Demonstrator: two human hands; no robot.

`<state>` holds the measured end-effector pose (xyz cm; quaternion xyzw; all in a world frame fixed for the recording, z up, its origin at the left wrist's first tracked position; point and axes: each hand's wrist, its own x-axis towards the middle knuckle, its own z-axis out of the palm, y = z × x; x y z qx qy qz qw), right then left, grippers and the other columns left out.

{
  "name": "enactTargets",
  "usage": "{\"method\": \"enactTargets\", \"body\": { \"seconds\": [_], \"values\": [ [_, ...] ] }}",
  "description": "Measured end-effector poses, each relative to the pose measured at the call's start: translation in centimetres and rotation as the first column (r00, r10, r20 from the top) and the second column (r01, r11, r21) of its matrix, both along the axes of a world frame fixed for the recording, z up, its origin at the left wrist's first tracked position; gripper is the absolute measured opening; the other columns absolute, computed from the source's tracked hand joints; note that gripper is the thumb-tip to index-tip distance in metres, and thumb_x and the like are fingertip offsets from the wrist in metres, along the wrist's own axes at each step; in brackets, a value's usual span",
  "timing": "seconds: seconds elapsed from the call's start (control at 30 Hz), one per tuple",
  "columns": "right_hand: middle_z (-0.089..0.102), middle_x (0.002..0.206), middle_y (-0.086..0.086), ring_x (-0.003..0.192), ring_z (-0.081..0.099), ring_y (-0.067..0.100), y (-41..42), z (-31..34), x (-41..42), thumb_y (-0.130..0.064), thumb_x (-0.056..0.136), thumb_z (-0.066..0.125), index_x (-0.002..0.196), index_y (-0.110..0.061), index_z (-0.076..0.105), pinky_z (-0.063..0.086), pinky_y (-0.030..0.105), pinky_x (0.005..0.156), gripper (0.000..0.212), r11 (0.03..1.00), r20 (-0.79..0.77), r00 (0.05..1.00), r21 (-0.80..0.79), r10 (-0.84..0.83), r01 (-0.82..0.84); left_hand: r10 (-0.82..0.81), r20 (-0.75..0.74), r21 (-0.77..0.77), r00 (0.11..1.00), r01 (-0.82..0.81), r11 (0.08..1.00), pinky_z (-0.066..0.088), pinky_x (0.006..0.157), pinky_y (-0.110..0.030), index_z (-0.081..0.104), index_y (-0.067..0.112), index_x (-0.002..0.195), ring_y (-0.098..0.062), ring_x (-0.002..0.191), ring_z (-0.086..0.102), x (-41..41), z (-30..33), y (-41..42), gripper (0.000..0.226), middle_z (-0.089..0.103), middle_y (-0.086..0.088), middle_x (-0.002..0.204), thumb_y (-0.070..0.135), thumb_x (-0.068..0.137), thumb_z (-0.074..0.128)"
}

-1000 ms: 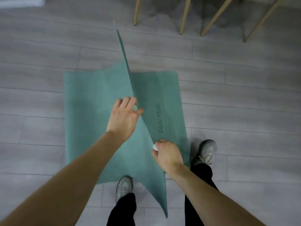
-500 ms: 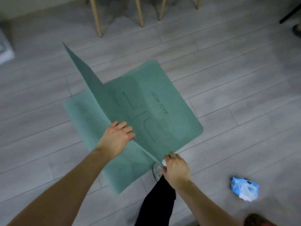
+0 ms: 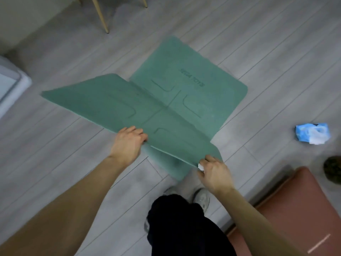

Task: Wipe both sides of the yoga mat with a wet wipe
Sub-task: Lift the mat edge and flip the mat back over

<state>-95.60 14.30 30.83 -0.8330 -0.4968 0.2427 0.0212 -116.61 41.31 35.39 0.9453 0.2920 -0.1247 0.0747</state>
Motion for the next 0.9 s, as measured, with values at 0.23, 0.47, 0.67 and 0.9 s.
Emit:
{"method": "enactTargets", "body": {
  "seconds": [0.23,0.47,0.67,0.9],
  "values": [
    [0.053,0.095,0.004,0.082,0.060,0.032,-2.4,1.0,-17.8,-0.026,0.080,0.077,0.075,-0.012,0.066,0.052,0.041,0.052,0.018,0.994,-0.040,0.995,0.051,-0.096,0.098,-0.101,-0.020,-0.103,0.995,0.098,0.990,0.052,0.077,-0.035,0.073,0.029,0.091,-0.023,0.093,0.062,-14.6,1.4,1.1,0.008,0.064,0.009,0.087,0.023,0.087,0.076],
    [0.060,0.108,0.001,0.100,0.060,0.029,-6.0,7.6,-38.4,-0.031,0.086,0.073,0.088,-0.015,0.067,0.056,0.040,0.061,0.017,0.964,-0.013,0.967,0.082,-0.253,0.253,-0.205,-0.068,-0.240,0.976,0.184,0.953,0.049,0.078,-0.034,0.072,0.027,0.099,-0.022,0.102,0.061,-34.1,6.8,-1.3,0.007,0.069,0.008,0.096,0.025,0.092,0.071],
    [0.058,0.087,0.003,0.086,0.057,0.031,-8.3,13.4,-54.9,-0.026,0.081,0.077,0.078,-0.014,0.061,0.051,0.041,0.063,0.020,0.954,-0.050,0.955,0.062,-0.292,0.295,-0.232,-0.050,-0.254,0.972,0.212,0.944,0.050,0.073,-0.034,0.071,0.030,0.096,-0.022,0.096,0.063,-49.9,10.4,-2.7,0.011,0.069,0.010,0.093,0.027,0.087,0.077],
    [0.062,0.083,0.007,0.078,0.062,0.035,-11.8,14.2,-71.9,-0.025,0.082,0.079,0.081,-0.012,0.066,0.050,0.039,0.068,0.018,0.945,-0.061,0.949,0.100,-0.308,0.313,-0.360,-0.053,-0.141,0.931,0.350,0.926,0.047,0.070,-0.034,0.058,0.031,0.095,-0.021,0.091,0.059,-66.0,10.4,-5.4,0.023,0.060,0.010,0.089,0.016,0.084,0.073]
  ]
}}
